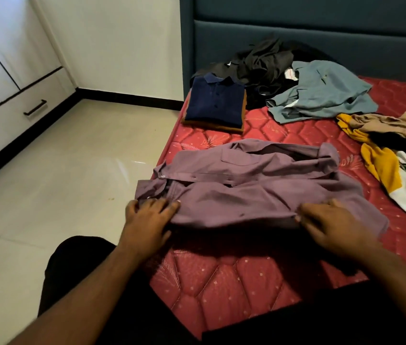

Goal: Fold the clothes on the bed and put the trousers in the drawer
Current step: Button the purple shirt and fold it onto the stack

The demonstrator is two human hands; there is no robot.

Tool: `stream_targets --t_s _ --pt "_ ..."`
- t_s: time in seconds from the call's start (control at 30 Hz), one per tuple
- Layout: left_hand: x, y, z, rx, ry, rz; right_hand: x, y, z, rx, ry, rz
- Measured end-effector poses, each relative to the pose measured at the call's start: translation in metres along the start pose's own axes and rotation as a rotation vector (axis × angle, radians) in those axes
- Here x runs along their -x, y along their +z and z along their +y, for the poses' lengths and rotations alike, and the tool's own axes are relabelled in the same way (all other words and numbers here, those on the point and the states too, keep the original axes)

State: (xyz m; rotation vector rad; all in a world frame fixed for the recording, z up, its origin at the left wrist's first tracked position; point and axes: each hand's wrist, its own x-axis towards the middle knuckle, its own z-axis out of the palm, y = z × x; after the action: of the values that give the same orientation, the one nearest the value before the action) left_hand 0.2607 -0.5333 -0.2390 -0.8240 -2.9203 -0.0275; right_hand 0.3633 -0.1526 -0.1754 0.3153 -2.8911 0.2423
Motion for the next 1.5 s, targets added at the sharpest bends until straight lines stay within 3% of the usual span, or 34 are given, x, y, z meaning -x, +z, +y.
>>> stream_targets --t_s 0.1,0.17,0.27,0.33,0.37,0.43,0.53,0.6,0.67,0.77,0.9,0.93,1.0,1.13,1.23,1.3,1.33,1.4,1.43,1.5 --pt "-0.013 -0.009 -0.032 0.002 -0.205 -0.002 -0.002 -0.039 0.01 -0.385 0.167 0.017" --pt "-0.028 -0.017 -0.043 0.014 -0.198 0.028 -0.021 -0.059 0.025 -0.444 0.205 0.028" --pt "-0.052 -0.032 -0.043 0.176 -0.254 0.065 -0.065 -0.061 0.059 0.053 0.408 -0.141" --pt "-0.063 -0.035 -0.039 0.29 -0.264 0.123 -0.088 -0.049 0.051 0.331 0.481 -0.098" --pt "-0.068 -0.033 -0.035 0.311 -0.239 0.183 -0.094 -0.04 0.035 0.311 0.436 -0.024" --pt "-0.07 -0.031 -0.022 0.351 -0.142 0.308 -0.094 -0.01 -0.023 0.014 0.356 0.044" --pt "-0.074 -0.033 0.003 0.576 -0.062 0.418 -0.074 0.052 -0.119 -0.328 0.323 -0.099" --pt "-0.077 -0.041 0.017 0.857 -0.114 0.461 -0.072 0.084 -0.151 -0.32 0.419 -0.049" --pt "-0.081 -0.05 0.024 0.985 -0.1 0.5 -0.089 0.095 -0.149 -0.321 0.625 0.132" --pt "-0.08 -0.065 0.021 0.928 0.038 0.494 -0.111 0.085 -0.11 -0.306 0.768 0.268" --pt "-0.074 -0.062 -0.015 0.405 0.137 0.422 -0.086 0.048 -0.024 -0.393 0.929 0.471" --pt "-0.072 -0.058 -0.025 0.317 0.136 0.381 -0.072 0.032 -0.004 -0.391 0.922 0.452" --pt "-0.072 -0.049 -0.041 0.256 0.09 0.223 -0.047 -0.004 0.028 -0.47 0.75 0.239" --pt "-0.084 -0.047 -0.048 0.276 0.032 -0.277 -0.021 -0.085 0.055 -0.886 0.61 -0.665" --pt "-0.093 -0.058 -0.037 0.094 0.027 -0.449 -0.029 -0.12 0.078 -0.69 0.622 -1.033" --pt "-0.097 -0.061 -0.025 -0.011 0.032 -0.478 -0.043 -0.125 0.094 -0.328 0.59 -1.109" --pt "-0.1 -0.061 -0.019 0.005 0.045 -0.451 -0.051 -0.125 0.104 -0.049 0.574 -1.035" --pt "-0.104 -0.058 -0.005 0.105 0.091 -0.316 -0.061 -0.114 0.117 0.457 0.619 -0.634" --pt "-0.104 -0.054 0.003 0.17 0.128 -0.247 -0.064 -0.104 0.114 0.563 0.643 -0.507" --pt "-0.101 -0.044 0.021 0.288 0.167 -0.229 -0.072 -0.072 0.096 0.569 0.528 -0.488"
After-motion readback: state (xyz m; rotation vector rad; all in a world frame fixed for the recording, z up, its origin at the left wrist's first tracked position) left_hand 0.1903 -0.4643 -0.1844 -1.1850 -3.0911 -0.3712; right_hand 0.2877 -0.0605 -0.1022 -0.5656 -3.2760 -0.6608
